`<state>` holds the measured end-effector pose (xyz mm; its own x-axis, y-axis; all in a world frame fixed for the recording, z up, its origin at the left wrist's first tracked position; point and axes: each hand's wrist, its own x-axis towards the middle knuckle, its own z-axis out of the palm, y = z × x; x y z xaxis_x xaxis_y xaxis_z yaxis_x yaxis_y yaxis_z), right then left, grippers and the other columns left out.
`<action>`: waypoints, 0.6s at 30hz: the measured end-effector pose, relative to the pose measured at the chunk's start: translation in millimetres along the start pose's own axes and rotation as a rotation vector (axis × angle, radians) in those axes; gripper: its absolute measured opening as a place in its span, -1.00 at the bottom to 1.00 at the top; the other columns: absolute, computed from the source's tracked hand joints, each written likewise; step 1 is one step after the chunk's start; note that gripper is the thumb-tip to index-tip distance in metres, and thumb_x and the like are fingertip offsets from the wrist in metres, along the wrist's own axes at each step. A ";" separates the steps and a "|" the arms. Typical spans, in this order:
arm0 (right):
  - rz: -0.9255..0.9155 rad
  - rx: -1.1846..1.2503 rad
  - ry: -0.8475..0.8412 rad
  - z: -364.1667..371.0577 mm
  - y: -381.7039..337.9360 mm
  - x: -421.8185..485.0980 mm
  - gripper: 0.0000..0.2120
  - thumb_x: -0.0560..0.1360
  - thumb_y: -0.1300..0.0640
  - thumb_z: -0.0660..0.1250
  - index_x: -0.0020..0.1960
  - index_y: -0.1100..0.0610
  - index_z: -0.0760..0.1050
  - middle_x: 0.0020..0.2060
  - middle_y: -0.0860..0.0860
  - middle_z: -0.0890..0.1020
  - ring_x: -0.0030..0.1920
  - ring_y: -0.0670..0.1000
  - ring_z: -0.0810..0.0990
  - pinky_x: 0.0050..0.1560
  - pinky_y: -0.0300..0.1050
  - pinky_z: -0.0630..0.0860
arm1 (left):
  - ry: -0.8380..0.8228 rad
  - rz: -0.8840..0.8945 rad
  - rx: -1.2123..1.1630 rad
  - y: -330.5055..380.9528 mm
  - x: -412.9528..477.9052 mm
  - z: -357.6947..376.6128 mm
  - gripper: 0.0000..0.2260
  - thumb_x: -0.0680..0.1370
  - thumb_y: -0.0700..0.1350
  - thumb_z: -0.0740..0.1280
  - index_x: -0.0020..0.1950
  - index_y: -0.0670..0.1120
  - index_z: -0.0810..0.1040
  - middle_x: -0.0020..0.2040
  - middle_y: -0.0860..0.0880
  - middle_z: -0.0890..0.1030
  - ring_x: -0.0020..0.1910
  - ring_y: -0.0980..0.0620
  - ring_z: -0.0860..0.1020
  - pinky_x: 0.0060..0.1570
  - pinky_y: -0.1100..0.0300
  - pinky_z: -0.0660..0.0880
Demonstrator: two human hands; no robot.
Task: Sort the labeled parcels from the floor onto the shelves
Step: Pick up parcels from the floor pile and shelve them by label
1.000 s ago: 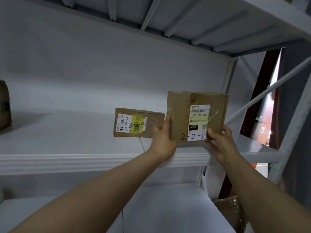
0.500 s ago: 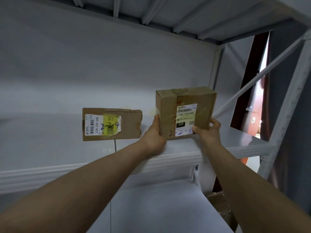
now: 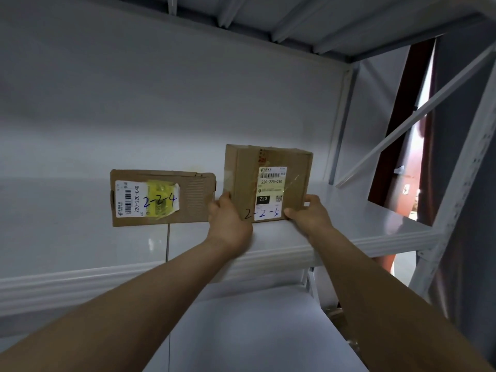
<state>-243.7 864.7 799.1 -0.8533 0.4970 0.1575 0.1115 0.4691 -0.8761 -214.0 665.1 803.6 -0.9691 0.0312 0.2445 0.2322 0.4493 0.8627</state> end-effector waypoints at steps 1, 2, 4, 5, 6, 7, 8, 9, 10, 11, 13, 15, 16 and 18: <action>-0.009 -0.050 0.004 0.9 1.8 1.6 -0.34 0.36 -0.11 0.52 0.38 -0.06 0.36 0.24 0.03 0.61 0.24 0.15 0.57 0.29 0.17 0.51 | 0.025 -0.007 -0.021 0.5 -3.0 -1.2 -0.44 0.49 -0.28 0.29 0.47 -0.18 0.22 0.45 -0.23 0.16 0.37 -0.27 0.33 0.44 -0.03 0.30; -0.022 -0.087 0.005 1.6 3.9 3.9 -0.32 0.34 -0.15 0.50 0.40 -0.09 0.37 0.24 0.02 0.61 0.25 0.15 0.57 0.29 0.17 0.50 | 0.048 -0.016 -0.040 0.6 -4.9 -1.8 -0.47 0.50 -0.29 0.29 0.44 -0.22 0.22 0.42 -0.24 0.20 0.35 -0.27 0.35 0.40 -0.01 0.33; -0.057 -0.126 -0.010 2.2 6.7 6.6 -0.29 0.33 -0.17 0.48 0.44 -0.11 0.36 0.24 0.01 0.62 0.27 0.15 0.56 0.31 0.16 0.49 | 0.082 -0.032 -0.057 1.2 -7.4 -3.9 -0.51 0.50 -0.29 0.29 0.40 -0.28 0.23 0.37 -0.26 0.28 0.31 -0.28 0.38 0.31 -0.02 0.37; -0.066 -0.134 -0.017 1.8 7.2 5.8 -0.28 0.33 -0.16 0.48 0.45 -0.11 0.36 0.23 0.01 0.63 0.27 0.15 0.57 0.31 0.17 0.49 | 0.092 -0.035 -0.063 1.1 -7.4 -4.1 -0.51 0.50 -0.29 0.29 0.39 -0.29 0.23 0.36 -0.26 0.31 0.29 -0.29 0.40 0.29 -0.03 0.40; -0.073 -0.139 -0.021 1.3 7.0 4.3 -0.28 0.34 -0.13 0.48 0.46 -0.10 0.35 0.21 0.00 0.65 0.26 0.14 0.57 0.31 0.18 0.49 | 0.102 -0.036 -0.072 0.8 -6.8 -3.6 -0.51 0.49 -0.28 0.30 0.38 -0.30 0.24 0.34 -0.27 0.34 0.27 -0.29 0.42 0.28 -0.06 0.42; -0.078 -0.142 -0.024 0.5 6.9 2.1 -0.30 0.37 -0.10 0.48 0.47 -0.09 0.35 0.20 0.00 0.66 0.25 0.14 0.58 0.30 0.18 0.49 | 0.109 -0.041 -0.079 0.5 -6.1 -3.0 -0.50 0.48 -0.28 0.30 0.37 -0.31 0.24 0.33 -0.27 0.36 0.26 -0.29 0.44 0.26 -0.10 0.44; -0.085 -0.147 -0.023 0.1 7.2 0.5 -0.33 0.40 -0.07 0.47 0.47 -0.08 0.35 0.18 -0.01 0.66 0.24 0.13 0.59 0.30 0.18 0.49 | 0.114 -0.048 -0.084 -0.3 -5.4 -2.5 -0.50 0.47 -0.28 0.30 0.37 -0.30 0.25 0.32 -0.27 0.38 0.25 -0.28 0.45 0.25 -0.12 0.45; -0.095 -0.152 -0.019 -0.3 7.2 -1.3 -0.36 0.42 -0.05 0.46 0.46 -0.07 0.36 0.16 -0.01 0.67 0.23 0.13 0.59 0.29 0.17 0.50 | 0.118 -0.058 -0.086 -0.5 -5.4 -2.3 -0.51 0.47 -0.29 0.30 0.36 -0.29 0.25 0.31 -0.26 0.39 0.24 -0.28 0.46 0.24 -0.13 0.46; -0.106 -0.157 -0.013 -0.7 6.6 -3.1 -0.38 0.43 -0.04 0.45 0.45 -0.07 0.37 0.15 -0.02 0.67 0.22 0.12 0.60 0.28 0.16 0.50 | 0.121 -0.063 -0.086 -1.0 -4.7 -2.0 -0.53 0.46 -0.30 0.29 0.35 -0.28 0.26 0.30 -0.25 0.40 0.23 -0.27 0.46 0.23 -0.12 0.47; -0.116 -0.156 -0.010 -0.8 6.3 -3.7 -0.40 0.44 -0.03 0.45 0.45 -0.06 0.38 0.14 -0.01 0.68 0.21 0.12 0.60 0.27 0.15 0.51 | 0.123 -0.065 -0.082 -1.1 -4.4 -1.7 -0.54 0.46 -0.31 0.28 0.34 -0.27 0.26 0.30 -0.24 0.40 0.23 -0.26 0.47 0.23 -0.11 0.47; -0.134 -0.152 -0.012 -0.7 5.6 -4.7 -0.43 0.45 -0.02 0.44 0.43 -0.06 0.40 0.11 -0.02 0.68 0.18 0.10 0.62 0.26 0.14 0.52 | 0.141 -0.070 -0.076 -2.3 -3.4 -0.8 -0.51 0.46 -0.31 0.27 0.37 -0.27 0.25 0.32 -0.24 0.39 0.26 -0.27 0.44 0.27 -0.10 0.44; -0.144 -0.159 -0.017 -0.3 5.6 -5.3 -0.45 0.45 -0.01 0.44 0.41 -0.07 0.41 0.08 -0.04 0.69 0.15 0.08 0.63 0.25 0.13 0.53 | 0.170 -0.079 -0.052 -3.5 -1.9 0.3 -0.44 0.46 -0.30 0.27 0.45 -0.27 0.21 0.37 -0.27 0.36 0.34 -0.29 0.37 0.36 -0.09 0.35; -0.149 -0.161 -0.019 0.1 5.3 -6.3 -0.47 0.45 0.00 0.43 0.40 -0.08 0.42 0.06 -0.05 0.69 0.14 0.07 0.63 0.24 0.13 0.53 | 0.183 -0.087 -0.039 -3.7 -1.8 0.6 -0.40 0.48 -0.28 0.28 0.49 -0.26 0.17 0.39 -0.28 0.32 0.37 -0.30 0.32 0.39 -0.07 0.30; -0.151 -0.154 -0.010 1.2 5.2 -7.0 -0.52 0.47 0.01 0.42 0.37 -0.08 0.44 0.05 -0.06 0.69 0.11 0.06 0.64 0.22 0.11 0.54 | 0.199 -0.099 -0.023 -3.8 -1.7 1.0 -0.35 0.50 -0.22 0.31 0.54 -0.24 0.11 0.41 -0.28 0.27 0.40 -0.30 0.28 0.40 -0.04 0.23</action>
<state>-237.7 862.8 792.9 -0.8711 0.4055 0.2769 0.0574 0.6442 -0.7627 -213.3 664.2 799.5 -0.9524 -0.1894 0.2391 0.1412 0.4211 0.8960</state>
